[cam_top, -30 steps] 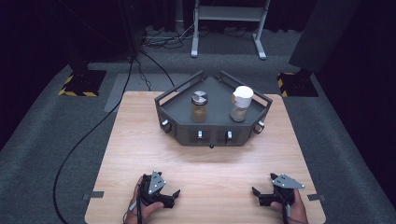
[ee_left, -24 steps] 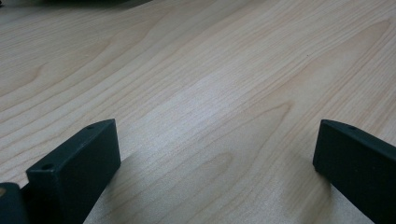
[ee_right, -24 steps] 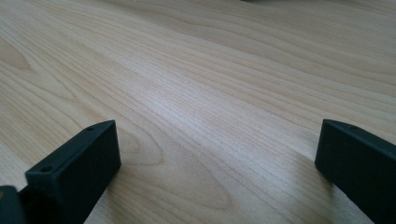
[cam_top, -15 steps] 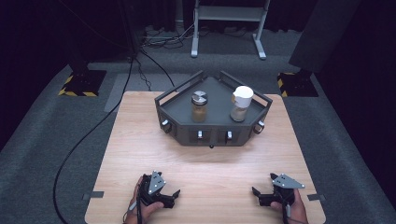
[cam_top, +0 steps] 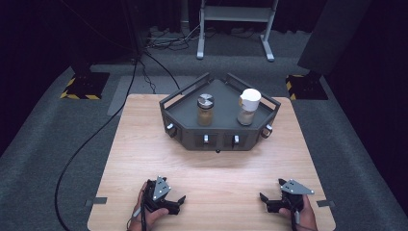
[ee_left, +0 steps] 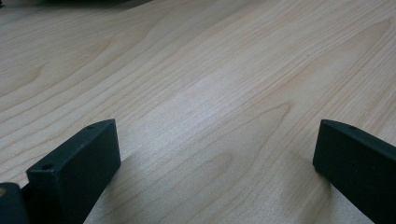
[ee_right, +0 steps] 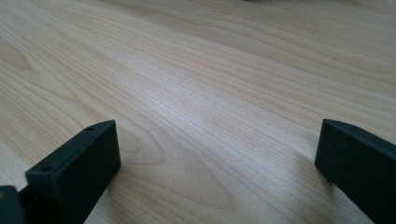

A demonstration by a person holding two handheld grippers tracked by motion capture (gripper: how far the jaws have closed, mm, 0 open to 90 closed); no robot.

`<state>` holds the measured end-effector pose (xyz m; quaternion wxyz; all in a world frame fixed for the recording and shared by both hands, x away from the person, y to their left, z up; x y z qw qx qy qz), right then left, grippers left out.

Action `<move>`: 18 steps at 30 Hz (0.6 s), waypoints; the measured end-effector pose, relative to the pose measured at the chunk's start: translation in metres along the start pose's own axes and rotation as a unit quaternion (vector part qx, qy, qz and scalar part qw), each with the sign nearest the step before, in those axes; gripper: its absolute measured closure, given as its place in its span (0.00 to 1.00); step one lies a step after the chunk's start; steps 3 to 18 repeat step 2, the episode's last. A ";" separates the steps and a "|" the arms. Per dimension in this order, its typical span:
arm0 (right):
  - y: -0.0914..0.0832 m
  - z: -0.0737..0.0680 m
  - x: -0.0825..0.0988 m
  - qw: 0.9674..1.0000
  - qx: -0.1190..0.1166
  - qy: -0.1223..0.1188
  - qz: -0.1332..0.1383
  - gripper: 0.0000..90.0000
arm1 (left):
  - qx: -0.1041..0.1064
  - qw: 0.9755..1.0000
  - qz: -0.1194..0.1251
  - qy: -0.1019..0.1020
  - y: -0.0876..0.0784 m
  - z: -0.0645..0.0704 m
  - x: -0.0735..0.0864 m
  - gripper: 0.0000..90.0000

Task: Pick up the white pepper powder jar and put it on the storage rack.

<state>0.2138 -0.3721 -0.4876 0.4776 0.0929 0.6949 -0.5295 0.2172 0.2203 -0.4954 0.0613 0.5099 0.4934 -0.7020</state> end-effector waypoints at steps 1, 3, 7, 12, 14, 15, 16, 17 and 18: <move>0.000 0.000 0.000 1.000 0.000 0.000 0.000 0.00 | 0.000 1.000 0.000 -0.001 0.000 0.000 0.000 0.01; 0.000 0.000 0.000 1.000 0.000 0.000 0.000 0.00 | 0.000 1.000 0.000 -0.001 0.000 0.000 0.000 0.01; 0.000 0.000 0.000 1.000 0.000 0.000 0.000 0.00 | 0.000 1.000 0.000 -0.001 0.000 0.000 0.000 0.01; 0.000 0.000 0.000 1.000 0.000 0.000 0.000 0.00 | 0.000 1.000 0.000 -0.001 0.000 0.000 0.000 0.01; 0.000 0.000 0.000 1.000 0.000 0.000 0.000 0.00 | 0.000 1.000 0.000 -0.001 0.000 0.000 0.000 0.01; 0.000 0.000 0.000 1.000 0.000 0.000 0.000 0.00 | 0.000 1.000 0.000 -0.001 0.000 0.000 0.000 0.01; 0.000 0.000 0.000 1.000 0.000 0.000 0.000 0.00 | 0.000 1.000 0.000 -0.001 0.000 0.000 0.000 0.01; 0.000 0.000 0.000 1.000 0.000 0.000 0.000 0.00 | 0.000 1.000 0.000 -0.001 0.000 0.000 0.000 0.01; 0.000 0.000 0.000 1.000 0.000 0.000 0.000 0.00 | 0.000 1.000 0.000 -0.001 0.000 0.000 0.000 0.01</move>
Point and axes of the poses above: each handheld gripper's, and its own axes: y roughly forward along the jaws, x roughly out of its underside, z roughly to its right, the point moved 1 cm from there along y, roughly forward along the jaws, and after that the axes turned 6 degrees about -z, right-handed, at the moved point
